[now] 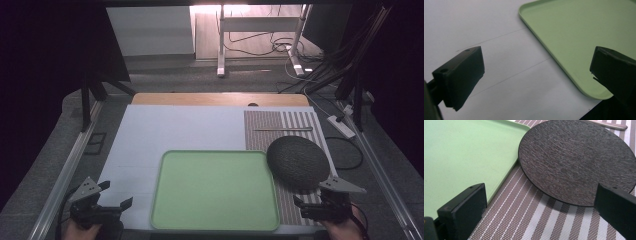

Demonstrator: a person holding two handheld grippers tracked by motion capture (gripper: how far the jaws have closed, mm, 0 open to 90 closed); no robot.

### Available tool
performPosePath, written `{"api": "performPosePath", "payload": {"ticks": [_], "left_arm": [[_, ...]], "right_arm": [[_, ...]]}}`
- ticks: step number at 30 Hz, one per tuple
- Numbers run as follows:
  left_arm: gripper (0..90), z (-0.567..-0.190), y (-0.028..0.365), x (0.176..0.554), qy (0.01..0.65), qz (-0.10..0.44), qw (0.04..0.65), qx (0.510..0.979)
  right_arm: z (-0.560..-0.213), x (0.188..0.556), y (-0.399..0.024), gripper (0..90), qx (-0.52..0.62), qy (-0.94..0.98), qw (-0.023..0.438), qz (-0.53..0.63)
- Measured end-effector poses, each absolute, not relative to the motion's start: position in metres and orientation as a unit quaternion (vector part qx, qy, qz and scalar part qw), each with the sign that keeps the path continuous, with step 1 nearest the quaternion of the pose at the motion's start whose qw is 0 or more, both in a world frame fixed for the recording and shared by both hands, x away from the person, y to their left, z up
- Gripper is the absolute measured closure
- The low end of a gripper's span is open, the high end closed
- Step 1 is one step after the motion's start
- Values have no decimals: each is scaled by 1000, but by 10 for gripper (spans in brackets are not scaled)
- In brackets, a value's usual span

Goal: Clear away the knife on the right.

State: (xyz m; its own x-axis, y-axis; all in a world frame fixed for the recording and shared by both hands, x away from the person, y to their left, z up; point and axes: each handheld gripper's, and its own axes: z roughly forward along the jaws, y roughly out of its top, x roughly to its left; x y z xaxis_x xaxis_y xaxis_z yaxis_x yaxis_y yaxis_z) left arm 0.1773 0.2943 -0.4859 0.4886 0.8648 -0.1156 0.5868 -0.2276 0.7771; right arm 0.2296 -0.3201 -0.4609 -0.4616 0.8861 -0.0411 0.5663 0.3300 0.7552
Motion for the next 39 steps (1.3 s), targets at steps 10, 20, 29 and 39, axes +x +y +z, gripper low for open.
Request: {"api": "performPosePath", "payload": {"ticks": [10,20,29,39], "left_arm": [[17,-486,296,176,474,171,409,761],[15,-486,298,177,479,167,411,758],[11,-486,298,177,480,165,410,758],[8,-486,299,177,482,163,412,756]], "right_arm": [[-461,230,-320,0,464,783,226,346],[-462,232,-316,0,457,794,225,332],[-460,235,-313,0,449,801,221,330],[-458,248,-318,0,464,797,195,334]]}}
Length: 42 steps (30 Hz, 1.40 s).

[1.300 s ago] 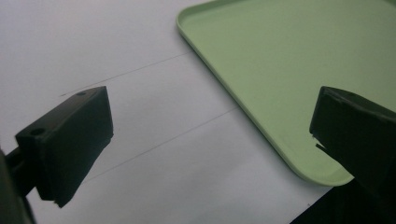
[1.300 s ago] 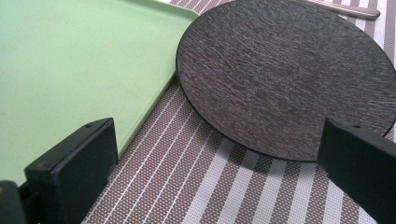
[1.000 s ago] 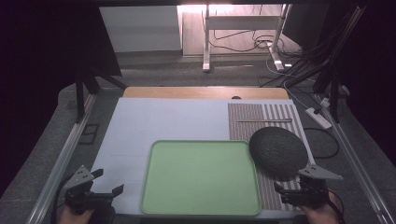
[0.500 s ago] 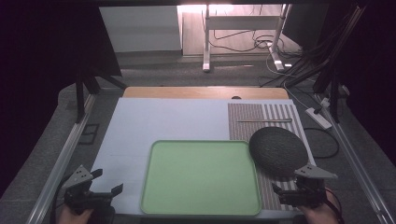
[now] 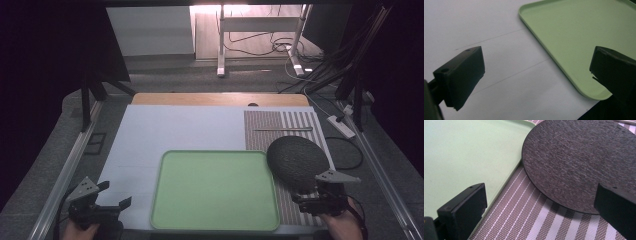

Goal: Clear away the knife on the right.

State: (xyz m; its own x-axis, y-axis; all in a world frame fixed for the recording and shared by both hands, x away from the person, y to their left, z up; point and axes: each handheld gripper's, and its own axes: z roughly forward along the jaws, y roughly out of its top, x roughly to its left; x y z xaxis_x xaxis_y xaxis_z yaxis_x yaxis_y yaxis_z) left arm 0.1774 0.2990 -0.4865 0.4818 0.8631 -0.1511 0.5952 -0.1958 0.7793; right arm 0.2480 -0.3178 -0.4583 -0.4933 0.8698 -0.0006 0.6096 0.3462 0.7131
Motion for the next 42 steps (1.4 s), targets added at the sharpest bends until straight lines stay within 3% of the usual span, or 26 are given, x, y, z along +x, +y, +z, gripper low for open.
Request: {"api": "performPosePath", "payload": {"ticks": [42], "left_arm": [[3,-487,299,178,487,163,409,754]], "right_arm": [[-457,328,-323,0,463,778,220,363]]}}
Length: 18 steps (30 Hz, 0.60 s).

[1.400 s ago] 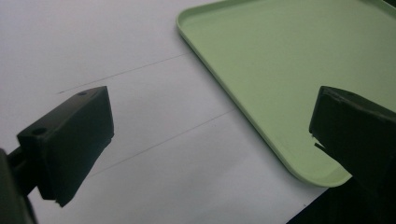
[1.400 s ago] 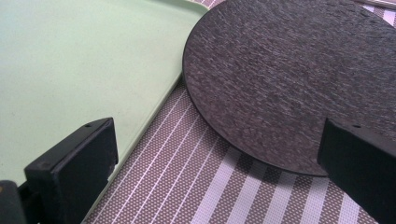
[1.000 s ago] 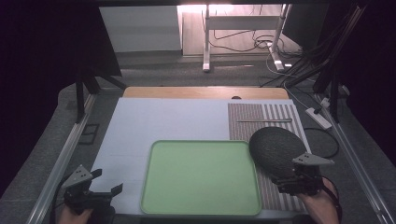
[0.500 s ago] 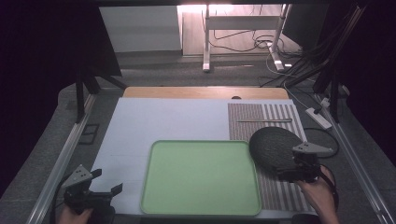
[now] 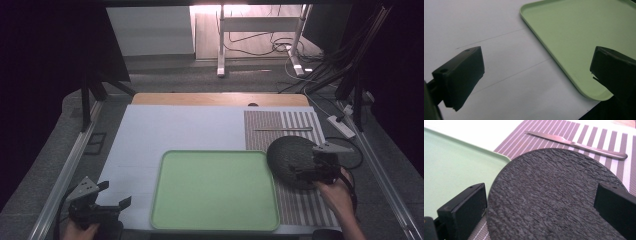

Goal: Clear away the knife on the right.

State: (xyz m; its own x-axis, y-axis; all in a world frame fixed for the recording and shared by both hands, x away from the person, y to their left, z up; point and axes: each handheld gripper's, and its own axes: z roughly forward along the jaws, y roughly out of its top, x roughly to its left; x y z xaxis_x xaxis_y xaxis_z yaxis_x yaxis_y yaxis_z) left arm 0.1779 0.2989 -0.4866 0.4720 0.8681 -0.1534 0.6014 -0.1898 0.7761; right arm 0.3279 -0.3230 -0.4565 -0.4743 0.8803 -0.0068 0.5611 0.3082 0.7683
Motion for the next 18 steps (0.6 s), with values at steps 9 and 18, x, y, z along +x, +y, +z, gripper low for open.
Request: {"api": "performPosePath", "payload": {"ticks": [9,18], "left_arm": [[3,-487,299,178,488,163,409,754],[3,-487,299,178,488,163,409,754]], "right_arm": [[-464,354,-322,0,478,778,234,333],[-465,380,-322,0,494,778,224,316]]}}
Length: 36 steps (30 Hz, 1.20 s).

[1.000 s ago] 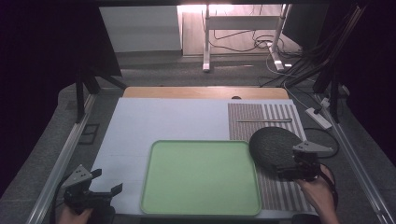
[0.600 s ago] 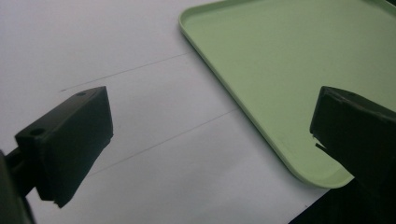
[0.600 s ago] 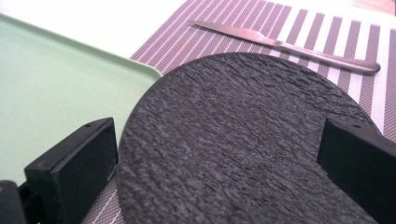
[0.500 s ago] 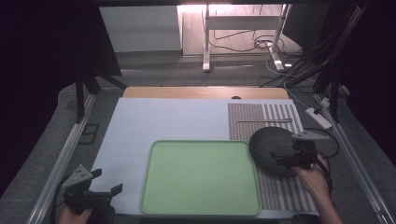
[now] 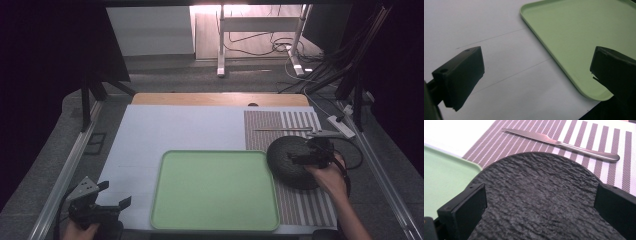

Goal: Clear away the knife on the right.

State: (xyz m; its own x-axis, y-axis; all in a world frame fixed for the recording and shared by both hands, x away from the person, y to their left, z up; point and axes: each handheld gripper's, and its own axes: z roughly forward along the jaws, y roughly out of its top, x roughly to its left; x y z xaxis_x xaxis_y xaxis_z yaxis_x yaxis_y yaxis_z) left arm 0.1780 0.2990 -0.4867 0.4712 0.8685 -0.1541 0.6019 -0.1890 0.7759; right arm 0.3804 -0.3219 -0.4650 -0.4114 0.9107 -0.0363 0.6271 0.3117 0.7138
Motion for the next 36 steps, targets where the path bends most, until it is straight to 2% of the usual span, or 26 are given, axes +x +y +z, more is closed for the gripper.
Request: {"api": "performPosePath", "payload": {"ticks": [15,36], "left_arm": [[4,-487,298,178,487,164,406,756],[11,-487,297,178,484,165,405,758]], "right_arm": [[-473,424,-319,0,524,775,222,276],[-476,464,-312,0,530,775,211,271]]}}
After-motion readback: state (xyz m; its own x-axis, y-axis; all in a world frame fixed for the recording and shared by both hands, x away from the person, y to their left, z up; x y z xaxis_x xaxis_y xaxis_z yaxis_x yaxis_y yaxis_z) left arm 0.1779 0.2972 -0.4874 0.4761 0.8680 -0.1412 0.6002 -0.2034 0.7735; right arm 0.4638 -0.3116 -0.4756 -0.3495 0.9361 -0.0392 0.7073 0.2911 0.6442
